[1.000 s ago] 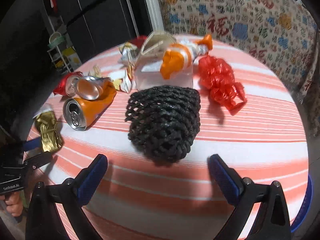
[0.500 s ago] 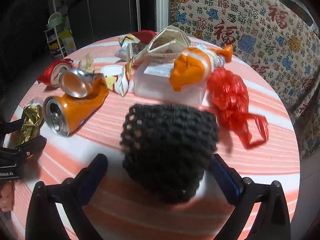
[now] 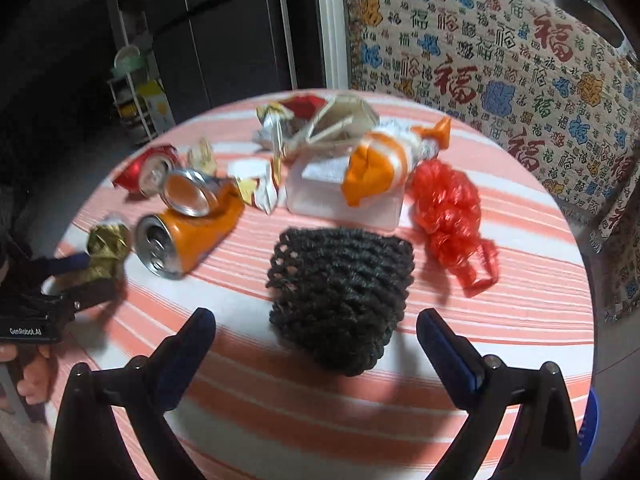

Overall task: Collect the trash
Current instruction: 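Close the left tool on the gold wrapper while the right tool grasps the black mesh net, then carry both items over the blue wastebasket and open both tools to drop them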

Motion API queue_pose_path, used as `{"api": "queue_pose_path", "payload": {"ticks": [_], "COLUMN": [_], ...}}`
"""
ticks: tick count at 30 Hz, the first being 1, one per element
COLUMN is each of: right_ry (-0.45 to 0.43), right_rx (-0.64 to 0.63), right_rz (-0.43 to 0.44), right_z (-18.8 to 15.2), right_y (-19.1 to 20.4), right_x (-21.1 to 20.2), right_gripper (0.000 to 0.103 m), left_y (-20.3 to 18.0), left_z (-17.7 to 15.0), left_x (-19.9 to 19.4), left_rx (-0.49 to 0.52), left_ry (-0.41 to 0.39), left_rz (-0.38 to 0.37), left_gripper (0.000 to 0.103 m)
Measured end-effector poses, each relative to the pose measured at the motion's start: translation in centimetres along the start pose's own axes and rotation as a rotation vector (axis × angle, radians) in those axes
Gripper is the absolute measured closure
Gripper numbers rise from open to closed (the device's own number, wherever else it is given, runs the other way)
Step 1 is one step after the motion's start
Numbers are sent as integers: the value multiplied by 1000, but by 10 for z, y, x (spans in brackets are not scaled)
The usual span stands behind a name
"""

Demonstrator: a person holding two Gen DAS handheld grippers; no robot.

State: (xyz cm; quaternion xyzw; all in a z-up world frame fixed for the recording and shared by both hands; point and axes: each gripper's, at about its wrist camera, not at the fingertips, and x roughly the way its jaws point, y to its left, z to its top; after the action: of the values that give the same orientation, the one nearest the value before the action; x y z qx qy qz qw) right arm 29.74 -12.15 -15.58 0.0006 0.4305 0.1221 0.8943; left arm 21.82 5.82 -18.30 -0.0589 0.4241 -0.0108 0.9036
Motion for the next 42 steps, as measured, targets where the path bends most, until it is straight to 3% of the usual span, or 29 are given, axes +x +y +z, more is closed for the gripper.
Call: {"api": "queue_pose_path", "payload": {"ticks": [1, 2, 3, 4, 5, 6, 9, 14, 20, 24, 29, 35, 42], "right_ry": [-10, -14, -8, 8, 29, 33, 0, -50, -80, -104, -128, -101, -72], "right_rx": [8, 18, 30, 45, 62, 73, 93, 115, 155, 209, 314, 437, 538], "right_rz": [6, 10, 11, 21, 36, 34, 31, 34, 14, -46, -209, -350, -406], "right_z": [2, 4, 6, 8, 9, 8, 3, -2, -22, -39, -66, -104, -147], "right_y": [-1, -2, -4, -7, -10, -13, -17, -23, -43, -75, -156, -248, -317], "right_x": [-2, -3, -1, 3, 7, 7, -8, -42, -92, -131, -180, -205, -211], "right_gripper": [18, 23, 38, 64, 77, 88, 91, 92, 92, 91, 91, 91, 91], "left_y": [-1, -3, -4, -5, -6, -7, -8, -23, -72, -132, -232, -362, -480], "left_z": [1, 2, 4, 4, 4, 2, -5, -9, -7, 2, 5, -5, -25], "left_x": [0, 1, 2, 3, 2, 1, -10, -31, -74, -83, -73, -33, 28], "left_rx": [6, 16, 23, 31, 39, 47, 58, 84, 155, 227, 350, 483, 569], "left_ry": [-3, -3, 2, 7, 8, 5, -9, -33, -73, -77, -50, 29, 131], "left_rz": [8, 17, 16, 12, 8, 4, -14, -57, -144, -248, -380, -514, -608], "left_gripper": [4, 17, 35, 46, 65, 70, 76, 78, 78, 78, 78, 78, 78]}}
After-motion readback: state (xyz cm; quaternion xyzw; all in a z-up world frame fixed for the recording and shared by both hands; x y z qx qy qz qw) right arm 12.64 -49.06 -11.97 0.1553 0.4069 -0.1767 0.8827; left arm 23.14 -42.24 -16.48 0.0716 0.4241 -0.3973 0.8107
